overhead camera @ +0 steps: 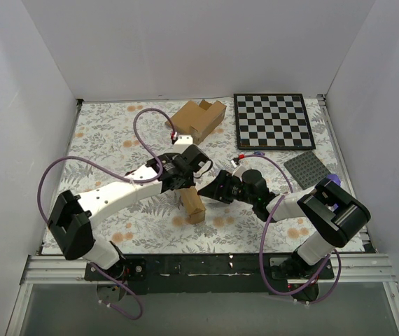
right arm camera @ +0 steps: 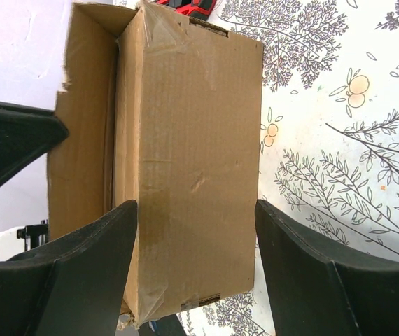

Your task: Unpack the express box

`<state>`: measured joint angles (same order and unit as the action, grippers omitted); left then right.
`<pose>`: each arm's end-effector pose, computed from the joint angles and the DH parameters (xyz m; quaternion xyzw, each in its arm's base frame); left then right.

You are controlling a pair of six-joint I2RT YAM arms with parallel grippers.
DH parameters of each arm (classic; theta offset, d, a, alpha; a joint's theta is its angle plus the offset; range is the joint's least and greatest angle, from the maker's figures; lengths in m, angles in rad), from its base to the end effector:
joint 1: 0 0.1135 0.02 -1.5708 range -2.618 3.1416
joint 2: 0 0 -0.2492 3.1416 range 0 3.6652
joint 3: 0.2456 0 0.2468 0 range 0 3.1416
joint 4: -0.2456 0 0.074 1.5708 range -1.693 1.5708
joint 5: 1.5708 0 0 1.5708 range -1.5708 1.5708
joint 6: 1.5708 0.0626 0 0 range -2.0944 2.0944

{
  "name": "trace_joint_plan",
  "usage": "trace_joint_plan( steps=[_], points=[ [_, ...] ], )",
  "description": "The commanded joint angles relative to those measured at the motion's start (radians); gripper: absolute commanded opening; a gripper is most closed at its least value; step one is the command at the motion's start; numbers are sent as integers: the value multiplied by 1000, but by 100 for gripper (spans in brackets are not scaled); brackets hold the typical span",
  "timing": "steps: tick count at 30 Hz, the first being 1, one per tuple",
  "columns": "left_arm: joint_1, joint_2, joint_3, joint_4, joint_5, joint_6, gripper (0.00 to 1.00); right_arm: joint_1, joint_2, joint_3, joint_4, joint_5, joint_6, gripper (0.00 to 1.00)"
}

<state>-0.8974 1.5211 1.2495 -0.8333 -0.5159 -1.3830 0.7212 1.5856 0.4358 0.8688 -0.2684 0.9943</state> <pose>0.2187 -0.2247 0.2412 -0.2833 0.8990 -0.0992 0.3187 0.2184 0.2141 0.1314 0.0281 0.7956 0.5205 0.3088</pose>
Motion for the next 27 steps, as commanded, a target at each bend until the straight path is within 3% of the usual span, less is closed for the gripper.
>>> trace_joint_plan(
  steps=[1, 27],
  points=[
    [6, -119, -54, 5, -45, 18, 0, -3, 8, -5, -60, 31, -34, 73],
    [6, -435, -369, 152, -81, -96, 0, -5, -70, 9, -80, 8, -82, 75]
  ],
)
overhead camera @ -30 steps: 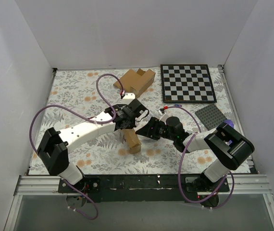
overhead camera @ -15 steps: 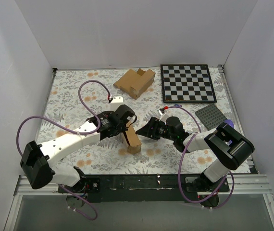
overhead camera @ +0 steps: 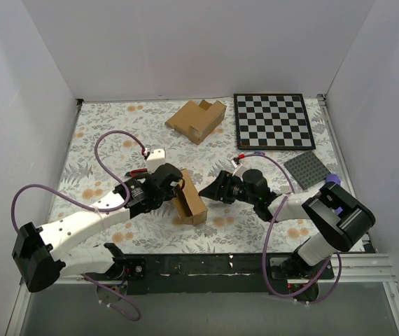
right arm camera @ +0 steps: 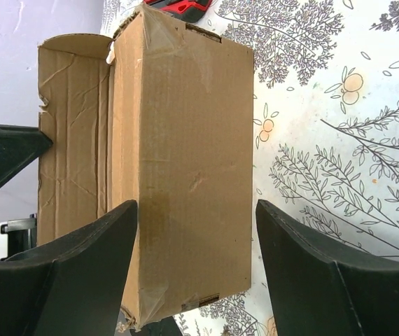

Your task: Unpack the express box

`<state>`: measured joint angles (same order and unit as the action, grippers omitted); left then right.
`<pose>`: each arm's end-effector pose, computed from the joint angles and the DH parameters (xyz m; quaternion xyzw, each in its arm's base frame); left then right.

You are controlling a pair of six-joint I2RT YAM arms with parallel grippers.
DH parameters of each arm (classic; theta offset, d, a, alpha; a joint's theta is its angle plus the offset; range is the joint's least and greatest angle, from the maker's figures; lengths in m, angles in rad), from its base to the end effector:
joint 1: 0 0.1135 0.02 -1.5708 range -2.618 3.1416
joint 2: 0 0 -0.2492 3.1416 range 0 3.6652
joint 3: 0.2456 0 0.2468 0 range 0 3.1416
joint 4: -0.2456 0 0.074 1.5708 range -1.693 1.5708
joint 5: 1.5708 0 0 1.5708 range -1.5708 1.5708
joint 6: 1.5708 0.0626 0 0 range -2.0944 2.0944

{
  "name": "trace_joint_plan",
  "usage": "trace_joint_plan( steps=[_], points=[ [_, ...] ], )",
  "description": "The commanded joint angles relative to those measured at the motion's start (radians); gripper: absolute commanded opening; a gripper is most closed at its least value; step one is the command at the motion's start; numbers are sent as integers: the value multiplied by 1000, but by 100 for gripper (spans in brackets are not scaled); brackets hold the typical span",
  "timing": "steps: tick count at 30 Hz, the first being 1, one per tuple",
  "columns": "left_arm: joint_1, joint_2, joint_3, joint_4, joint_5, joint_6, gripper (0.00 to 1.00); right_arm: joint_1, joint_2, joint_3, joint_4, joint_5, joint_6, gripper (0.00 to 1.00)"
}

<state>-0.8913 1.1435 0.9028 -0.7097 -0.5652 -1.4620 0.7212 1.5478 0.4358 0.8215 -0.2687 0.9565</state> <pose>0.1752 -0.1635 0.2383 -0.3391 0.8536 -0.1687 0.3578 0.2164 0.2124 0.1361 0.0138 0.7987 0.5121 0.3157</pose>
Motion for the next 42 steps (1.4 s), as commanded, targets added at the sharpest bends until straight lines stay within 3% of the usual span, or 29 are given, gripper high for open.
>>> trace_joint_plan(
  steps=[1, 8, 13, 22, 34, 42],
  points=[
    [0, -65, -27, 33, -32, -15, 0, -5, -40, 11, -41, 6, -47, 75],
    [0, -105, -45, 95, -19, 40, 0, -3, -123, 60, -157, 13, -126, 79],
    [0, -79, -25, 121, -6, 75, 0, 0, -179, 182, -395, 22, -251, 84],
    [0, -41, 33, 229, 67, 190, 0, 3, -363, 244, -685, 203, -455, 84],
    [0, 104, 116, 317, 137, 210, 0, 1, -502, 167, -754, 264, -507, 84],
    [2, 68, 97, 388, 209, 204, 0, 3, -514, 167, -745, 240, -535, 82]
  ],
)
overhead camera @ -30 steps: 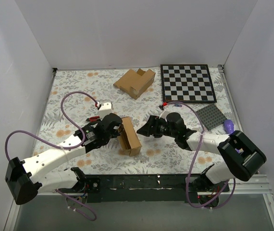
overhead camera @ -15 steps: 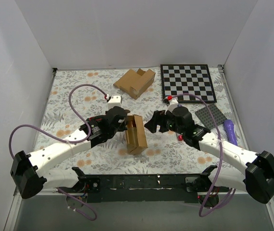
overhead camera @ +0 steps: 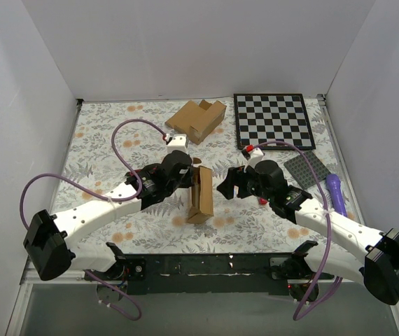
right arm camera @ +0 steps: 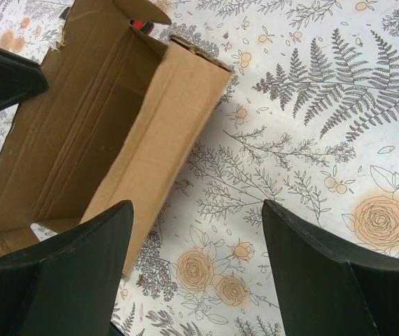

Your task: Unpack the express box

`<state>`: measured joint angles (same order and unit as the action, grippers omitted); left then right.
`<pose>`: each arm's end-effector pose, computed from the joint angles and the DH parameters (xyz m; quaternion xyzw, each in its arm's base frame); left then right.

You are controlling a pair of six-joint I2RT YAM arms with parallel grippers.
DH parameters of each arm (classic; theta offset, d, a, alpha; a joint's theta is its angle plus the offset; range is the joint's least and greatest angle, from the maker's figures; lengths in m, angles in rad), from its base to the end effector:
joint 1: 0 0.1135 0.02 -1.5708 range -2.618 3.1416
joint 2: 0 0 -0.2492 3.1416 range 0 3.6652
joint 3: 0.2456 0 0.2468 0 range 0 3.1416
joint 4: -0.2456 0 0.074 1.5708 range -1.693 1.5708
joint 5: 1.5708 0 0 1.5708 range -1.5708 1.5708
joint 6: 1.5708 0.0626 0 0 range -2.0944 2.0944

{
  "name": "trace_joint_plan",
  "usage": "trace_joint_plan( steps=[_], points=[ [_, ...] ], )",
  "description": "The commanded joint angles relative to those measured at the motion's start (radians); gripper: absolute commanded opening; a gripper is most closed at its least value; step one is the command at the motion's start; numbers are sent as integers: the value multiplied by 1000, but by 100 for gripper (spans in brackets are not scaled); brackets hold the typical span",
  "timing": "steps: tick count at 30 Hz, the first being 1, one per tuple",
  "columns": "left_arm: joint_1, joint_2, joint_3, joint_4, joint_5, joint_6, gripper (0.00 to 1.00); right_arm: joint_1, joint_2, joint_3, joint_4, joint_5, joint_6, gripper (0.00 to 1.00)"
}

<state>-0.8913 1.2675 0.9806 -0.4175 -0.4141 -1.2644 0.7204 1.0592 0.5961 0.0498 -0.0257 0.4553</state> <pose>0.2032 -0.2115 0.2561 -0.2495 0.8568 -0.2736 0.3588 0.1974 0.1754 0.2227 -0.1176 0.8288 0.3123 0.4492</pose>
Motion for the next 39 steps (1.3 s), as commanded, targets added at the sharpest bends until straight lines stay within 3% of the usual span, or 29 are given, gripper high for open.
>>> trace_joint_plan(
  steps=[1, 8, 14, 29, 39],
  points=[
    [0, -63, 33, 103, 67, 13, 0, 4, -25, 14, 27, -6, -35, 82],
    [0, -40, 125, 77, 72, 34, 0, 4, -11, 34, 32, -20, -30, 82],
    [2, -60, 103, 66, 44, 28, 0, 4, -16, 27, 28, -23, -30, 82],
    [17, -353, -339, 216, 21, -156, 0, 5, 28, 54, 18, -51, -55, 78],
    [23, -474, -431, 146, -45, -227, 3, 42, 102, 129, -4, -71, -89, 78]
  ],
)
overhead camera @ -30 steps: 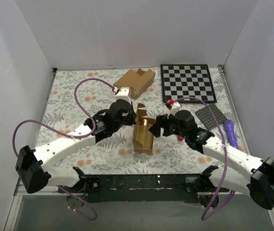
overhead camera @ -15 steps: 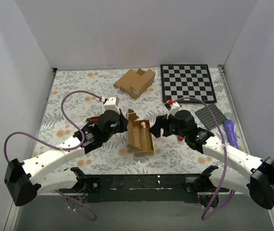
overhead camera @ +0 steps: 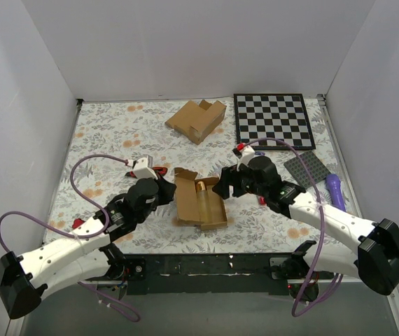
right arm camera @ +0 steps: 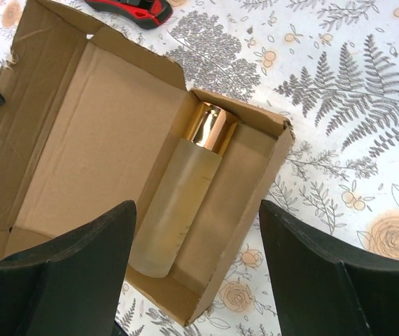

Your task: Unpack the express box

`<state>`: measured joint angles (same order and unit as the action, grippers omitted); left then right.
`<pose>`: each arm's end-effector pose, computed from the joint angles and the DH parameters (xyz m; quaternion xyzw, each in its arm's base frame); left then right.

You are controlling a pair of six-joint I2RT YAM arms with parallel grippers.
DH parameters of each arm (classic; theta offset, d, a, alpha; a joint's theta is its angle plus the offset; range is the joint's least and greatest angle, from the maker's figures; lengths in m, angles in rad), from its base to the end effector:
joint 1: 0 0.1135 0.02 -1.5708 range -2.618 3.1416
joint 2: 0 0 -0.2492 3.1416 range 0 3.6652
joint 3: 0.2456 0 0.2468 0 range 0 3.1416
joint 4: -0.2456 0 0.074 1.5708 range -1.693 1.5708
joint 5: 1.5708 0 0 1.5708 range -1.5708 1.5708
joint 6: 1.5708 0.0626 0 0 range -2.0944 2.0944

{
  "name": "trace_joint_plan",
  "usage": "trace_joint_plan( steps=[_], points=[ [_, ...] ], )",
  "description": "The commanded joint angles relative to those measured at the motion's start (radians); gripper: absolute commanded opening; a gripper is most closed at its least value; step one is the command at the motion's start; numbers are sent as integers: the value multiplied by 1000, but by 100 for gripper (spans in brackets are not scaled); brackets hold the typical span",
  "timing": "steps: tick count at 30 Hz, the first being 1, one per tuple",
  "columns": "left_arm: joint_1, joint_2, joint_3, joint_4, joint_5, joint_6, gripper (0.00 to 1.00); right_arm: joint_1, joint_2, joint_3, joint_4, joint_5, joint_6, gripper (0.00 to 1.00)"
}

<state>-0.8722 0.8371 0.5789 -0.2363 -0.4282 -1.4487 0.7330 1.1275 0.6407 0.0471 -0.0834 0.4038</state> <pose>0.1583 -0.1481 0.2333 -0.3429 0.7735 -0.3865 0.3671 0.2018 0.1887 0.2216 -0.1603 0.8285 0.3179 0.4323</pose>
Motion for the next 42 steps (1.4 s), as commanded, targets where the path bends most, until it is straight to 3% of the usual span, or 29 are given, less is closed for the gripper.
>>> trace_joint_plan(
  steps=[1, 8, 20, 42],
  points=[
    [2, -49, -33, -44, -35, -44, 4, 37, 44, 97, -9, -7, -40, 78],
    [2, -89, -57, -55, -49, -50, 4, 150, 230, 255, -180, 62, -69, 76],
    [4, -99, -57, -64, -43, -39, 4, 204, 409, 344, -280, 148, -42, 74],
    [2, -93, -57, -63, -40, -44, 4, 209, 543, 402, -340, 175, -33, 68]
  ],
)
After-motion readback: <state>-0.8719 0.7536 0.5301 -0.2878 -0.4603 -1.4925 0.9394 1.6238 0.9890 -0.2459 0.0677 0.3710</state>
